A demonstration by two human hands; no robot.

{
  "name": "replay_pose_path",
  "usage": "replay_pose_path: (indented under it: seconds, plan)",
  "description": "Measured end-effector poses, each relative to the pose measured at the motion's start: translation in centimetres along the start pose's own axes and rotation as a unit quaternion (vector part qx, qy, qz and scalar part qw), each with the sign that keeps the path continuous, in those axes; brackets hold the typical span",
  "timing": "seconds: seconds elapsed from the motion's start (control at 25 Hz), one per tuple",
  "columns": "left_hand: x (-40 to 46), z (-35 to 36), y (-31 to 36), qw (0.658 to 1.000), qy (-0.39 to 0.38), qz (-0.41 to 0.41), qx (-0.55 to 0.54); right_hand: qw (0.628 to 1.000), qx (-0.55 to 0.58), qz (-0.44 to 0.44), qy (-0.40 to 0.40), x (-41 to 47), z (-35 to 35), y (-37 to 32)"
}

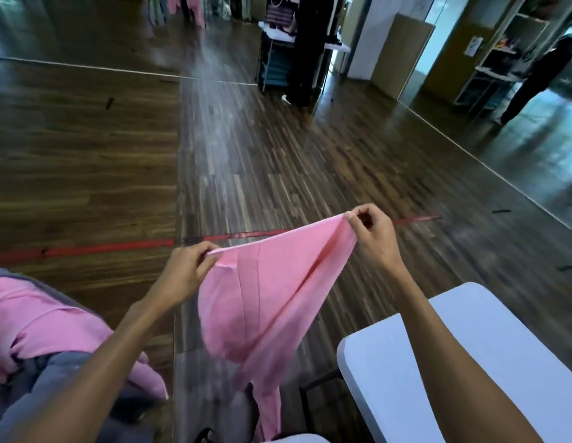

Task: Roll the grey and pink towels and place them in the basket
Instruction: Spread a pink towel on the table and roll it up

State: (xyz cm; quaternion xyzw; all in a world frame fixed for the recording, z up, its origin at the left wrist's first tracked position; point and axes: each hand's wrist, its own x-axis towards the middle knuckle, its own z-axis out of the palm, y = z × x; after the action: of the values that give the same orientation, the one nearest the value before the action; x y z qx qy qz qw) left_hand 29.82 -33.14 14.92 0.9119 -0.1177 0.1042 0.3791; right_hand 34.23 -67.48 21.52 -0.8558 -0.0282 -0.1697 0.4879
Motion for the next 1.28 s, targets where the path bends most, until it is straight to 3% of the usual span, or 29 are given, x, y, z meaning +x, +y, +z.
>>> replay_pose_path:
  seconds: [0.08, 0.12, 0.24, 0.32, 0.44, 0.64, 0.76, 0.84, 0.92, 1.04, 1.16, 1.28]
  plan:
    - [1.6, -0.7, 1.3, 0.999, -0.023, 0.036, -0.032, 0.999, -0.025, 0.029, 0.002, 0.7, 0.4, 1.5]
    - [2.7, -1.0, 2.2, 0.997, -0.033, 0.048, -0.047, 0.998, -0.028, 0.029, -0.04, 0.6, 1.3, 1.9]
    - [6.1, -0.4, 4.8, 0.993, -0.065, 0.081, -0.055, 0.96, 0.031, 0.018, -0.276, -0.8, 5.8, 1.2]
    - [7.6, 0.3, 5.9, 0.988, -0.104, 0.102, -0.044, 0.931, 0.061, 0.0, -0.361, -0.8, 8.1, 0.5]
    - [8.4, 0.8, 5.4, 0.986, -0.132, 0.09, -0.055, 0.923, 0.109, 0.022, -0.368, 1.3, 8.4, 0.3]
    - [8.2, 1.7, 1.2, 0.966, -0.191, -0.036, -0.169, 0.948, 0.166, 0.027, -0.271, 4.7, 5.6, 1.2]
    - [7.8, 3.5, 1.5, 0.929, -0.106, -0.116, -0.334, 0.952, 0.157, 0.047, -0.258, 5.5, 4.2, 2.4]
    - [8.5, 4.0, 2.8, 0.914, -0.048, -0.137, -0.378, 0.948, 0.145, 0.069, -0.275, 5.2, 3.9, 3.7]
    - [9.5, 4.0, 4.5, 0.94, -0.055, -0.09, -0.323, 0.934, 0.142, 0.082, -0.319, 4.6, 3.9, 4.5]
    - [10.5, 4.9, 6.7, 0.975, -0.126, -0.004, -0.184, 0.915, 0.145, 0.051, -0.373, 5.0, 4.0, 2.8]
    - [10.7, 6.0, 7.4, 0.984, -0.128, 0.017, -0.122, 0.917, 0.087, -0.028, -0.389, 6.4, 4.0, 0.7]
    - [10.7, 6.5, 7.5, 0.984, -0.123, 0.026, -0.124, 0.925, 0.054, -0.045, -0.374, 6.8, 4.3, 0.6]
